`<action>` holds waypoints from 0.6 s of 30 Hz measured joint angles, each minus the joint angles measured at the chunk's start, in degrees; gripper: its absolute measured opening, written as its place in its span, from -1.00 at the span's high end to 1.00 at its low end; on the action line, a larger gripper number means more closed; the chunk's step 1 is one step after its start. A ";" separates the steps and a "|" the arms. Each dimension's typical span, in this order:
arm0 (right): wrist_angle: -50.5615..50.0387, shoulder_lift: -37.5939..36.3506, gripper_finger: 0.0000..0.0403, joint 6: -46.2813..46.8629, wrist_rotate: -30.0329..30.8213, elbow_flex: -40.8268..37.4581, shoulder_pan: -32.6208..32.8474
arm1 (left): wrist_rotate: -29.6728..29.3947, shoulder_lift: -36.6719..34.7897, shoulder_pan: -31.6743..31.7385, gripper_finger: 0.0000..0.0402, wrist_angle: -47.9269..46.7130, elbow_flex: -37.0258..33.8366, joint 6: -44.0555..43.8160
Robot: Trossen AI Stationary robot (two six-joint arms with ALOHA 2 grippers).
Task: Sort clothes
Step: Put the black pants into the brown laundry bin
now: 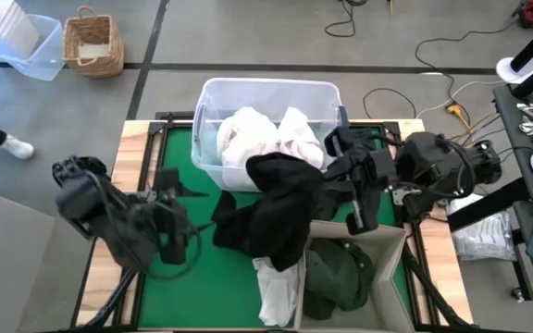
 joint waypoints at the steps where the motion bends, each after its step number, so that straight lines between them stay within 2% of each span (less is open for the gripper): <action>1: -0.18 0.95 0.95 0.36 0.01 1.55 -0.01 | 0.02 0.00 -0.15 -0.38 0.37 -2.19 -0.44; 4: -1.61 4.09 0.95 0.49 -0.02 6.73 -0.01 | -0.06 0.04 -0.18 -0.37 3.85 -9.06 -1.65; 10: -11.00 10.88 0.95 -0.72 -0.02 19.23 -0.01 | -0.37 -0.24 -0.86 -0.37 17.93 -19.73 -0.80; 18: -14.98 19.65 0.95 -1.09 -0.61 31.73 0.01 | -6.68 -0.94 -0.51 -0.37 39.51 -31.06 4.48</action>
